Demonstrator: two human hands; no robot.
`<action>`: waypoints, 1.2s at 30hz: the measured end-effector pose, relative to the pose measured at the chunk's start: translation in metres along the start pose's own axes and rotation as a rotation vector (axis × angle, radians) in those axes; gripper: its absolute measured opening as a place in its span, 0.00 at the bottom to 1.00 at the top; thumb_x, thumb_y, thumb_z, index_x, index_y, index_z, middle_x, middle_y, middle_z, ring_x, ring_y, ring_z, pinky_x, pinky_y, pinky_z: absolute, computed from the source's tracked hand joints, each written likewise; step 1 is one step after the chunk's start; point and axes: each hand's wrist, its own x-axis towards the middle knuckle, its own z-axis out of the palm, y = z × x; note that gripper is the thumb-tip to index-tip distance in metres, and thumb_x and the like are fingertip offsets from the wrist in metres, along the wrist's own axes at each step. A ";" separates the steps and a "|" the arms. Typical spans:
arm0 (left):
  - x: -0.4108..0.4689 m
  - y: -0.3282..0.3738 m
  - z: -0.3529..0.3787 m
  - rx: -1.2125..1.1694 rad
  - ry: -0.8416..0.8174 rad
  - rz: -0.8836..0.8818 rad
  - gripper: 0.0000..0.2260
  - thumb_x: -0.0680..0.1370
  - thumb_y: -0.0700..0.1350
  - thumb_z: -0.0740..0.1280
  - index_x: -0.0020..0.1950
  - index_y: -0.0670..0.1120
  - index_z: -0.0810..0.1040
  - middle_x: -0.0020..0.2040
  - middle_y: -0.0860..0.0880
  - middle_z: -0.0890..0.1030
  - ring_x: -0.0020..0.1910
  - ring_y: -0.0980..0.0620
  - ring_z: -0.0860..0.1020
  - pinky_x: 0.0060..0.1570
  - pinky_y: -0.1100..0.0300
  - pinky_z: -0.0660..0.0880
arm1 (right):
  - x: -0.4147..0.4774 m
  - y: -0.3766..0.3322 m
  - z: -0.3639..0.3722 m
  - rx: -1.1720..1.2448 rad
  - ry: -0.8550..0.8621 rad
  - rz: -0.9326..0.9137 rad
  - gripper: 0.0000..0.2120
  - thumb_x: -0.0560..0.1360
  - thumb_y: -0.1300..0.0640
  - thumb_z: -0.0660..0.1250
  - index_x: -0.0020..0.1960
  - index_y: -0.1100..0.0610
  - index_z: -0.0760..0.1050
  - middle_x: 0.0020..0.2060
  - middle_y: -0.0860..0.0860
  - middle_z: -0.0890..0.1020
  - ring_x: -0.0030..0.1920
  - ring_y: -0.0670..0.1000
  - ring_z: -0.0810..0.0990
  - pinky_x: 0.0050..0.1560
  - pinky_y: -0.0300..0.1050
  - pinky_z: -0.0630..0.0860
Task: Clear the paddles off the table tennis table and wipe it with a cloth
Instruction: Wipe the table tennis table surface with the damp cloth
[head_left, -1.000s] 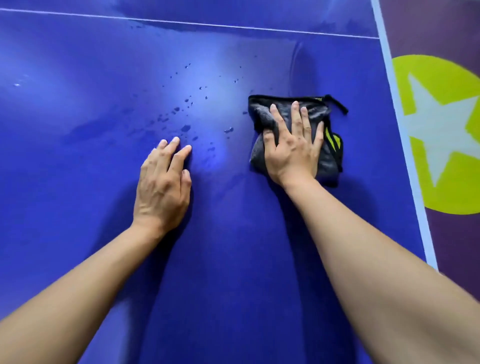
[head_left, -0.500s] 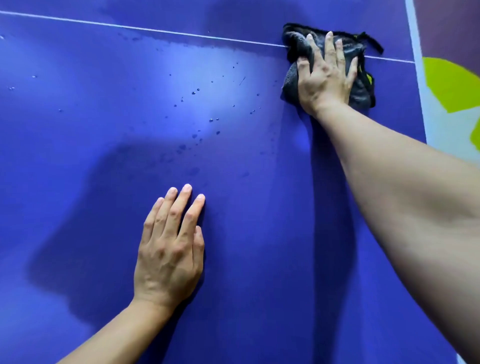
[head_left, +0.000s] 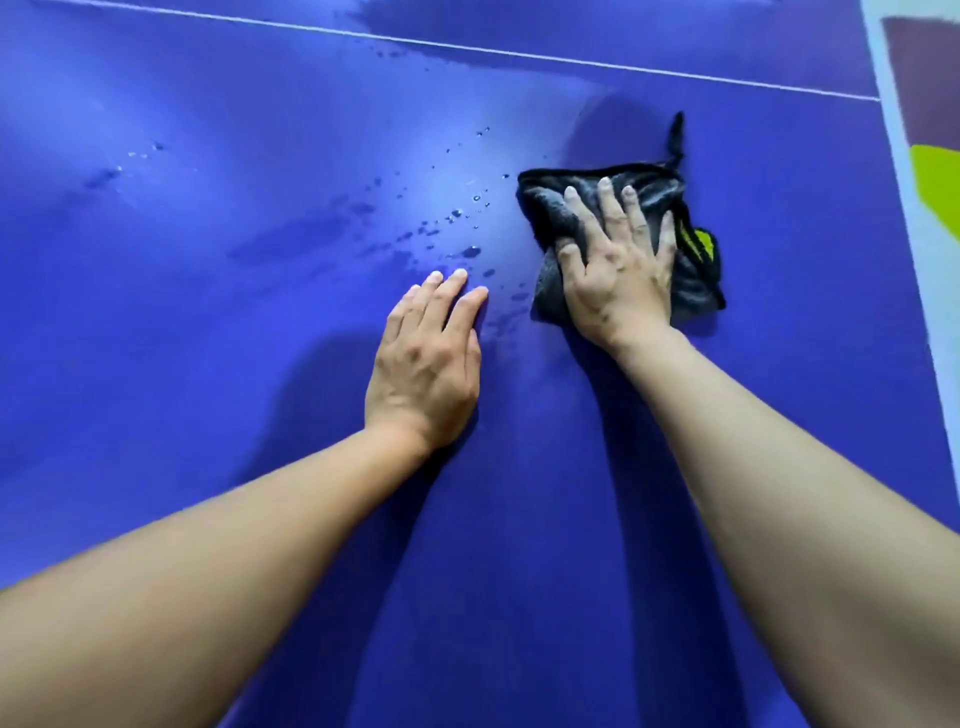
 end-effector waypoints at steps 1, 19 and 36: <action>0.003 0.000 0.000 -0.010 -0.003 0.001 0.19 0.83 0.43 0.57 0.73 0.44 0.72 0.76 0.43 0.70 0.77 0.42 0.65 0.78 0.49 0.56 | -0.019 -0.005 0.001 -0.006 0.002 0.001 0.27 0.83 0.43 0.52 0.82 0.42 0.57 0.83 0.49 0.56 0.82 0.51 0.50 0.80 0.62 0.41; -0.265 -0.029 -0.067 0.042 -0.158 -0.049 0.24 0.82 0.47 0.52 0.77 0.42 0.67 0.78 0.41 0.65 0.77 0.39 0.63 0.76 0.43 0.59 | -0.443 -0.094 0.013 0.015 0.011 -0.034 0.29 0.81 0.42 0.55 0.82 0.44 0.58 0.82 0.49 0.57 0.83 0.51 0.51 0.78 0.68 0.50; -0.224 -0.059 -0.072 0.002 -0.050 -0.056 0.18 0.78 0.46 0.61 0.67 0.41 0.76 0.69 0.40 0.74 0.66 0.38 0.72 0.68 0.47 0.65 | -0.313 -0.113 0.022 0.010 0.028 -0.013 0.29 0.81 0.41 0.51 0.82 0.41 0.56 0.83 0.48 0.55 0.83 0.49 0.49 0.80 0.63 0.44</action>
